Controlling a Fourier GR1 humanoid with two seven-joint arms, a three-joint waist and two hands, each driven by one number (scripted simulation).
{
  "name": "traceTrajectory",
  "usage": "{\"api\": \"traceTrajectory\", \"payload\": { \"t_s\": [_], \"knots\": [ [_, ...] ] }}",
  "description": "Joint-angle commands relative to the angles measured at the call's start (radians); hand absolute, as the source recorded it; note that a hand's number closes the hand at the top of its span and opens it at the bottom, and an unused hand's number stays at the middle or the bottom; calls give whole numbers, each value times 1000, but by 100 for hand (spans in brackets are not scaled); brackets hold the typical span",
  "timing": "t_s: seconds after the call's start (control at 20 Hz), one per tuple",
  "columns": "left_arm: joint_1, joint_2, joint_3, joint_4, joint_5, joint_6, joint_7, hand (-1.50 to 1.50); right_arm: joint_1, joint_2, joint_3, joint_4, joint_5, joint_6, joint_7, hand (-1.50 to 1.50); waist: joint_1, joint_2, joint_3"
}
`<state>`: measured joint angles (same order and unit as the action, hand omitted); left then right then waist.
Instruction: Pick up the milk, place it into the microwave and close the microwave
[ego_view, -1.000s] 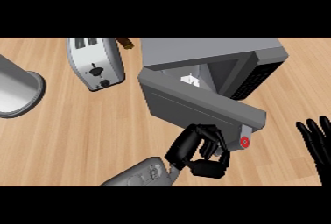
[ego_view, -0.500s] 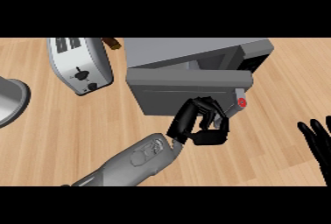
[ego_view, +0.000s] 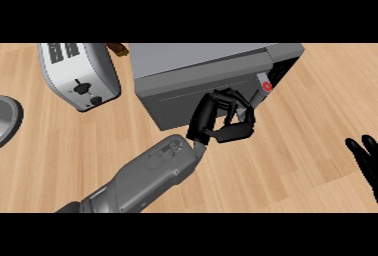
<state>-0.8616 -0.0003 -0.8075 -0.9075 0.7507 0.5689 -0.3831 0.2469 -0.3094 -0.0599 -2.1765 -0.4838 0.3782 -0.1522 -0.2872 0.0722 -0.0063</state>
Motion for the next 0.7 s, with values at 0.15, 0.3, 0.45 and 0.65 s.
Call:
{"api": "traceTrajectory", "payload": {
  "t_s": [0.15, 0.3, 0.45, 0.65],
  "knots": [
    [-83, 0, 56, 89, 70, -7, -65, 150, -21, -25, -14, -28, -42, 1, 31, -150, -30, 8, 2],
    [-82, 0, 49, 94, 97, -20, -88, 150, -27, -40, -21, -35, -56, 3, 47, -150, -31, 8, 2],
    [-76, 0, 44, 110, 113, -14, -111, 150, -35, -49, -29, -44, -78, 0, 59, -150, -38, 10, 3],
    [-81, 0, 43, 116, 132, -15, -152, 150, -51, -53, -39, -51, -97, -3, 62, -150, -43, 12, 3]
  ]
}}
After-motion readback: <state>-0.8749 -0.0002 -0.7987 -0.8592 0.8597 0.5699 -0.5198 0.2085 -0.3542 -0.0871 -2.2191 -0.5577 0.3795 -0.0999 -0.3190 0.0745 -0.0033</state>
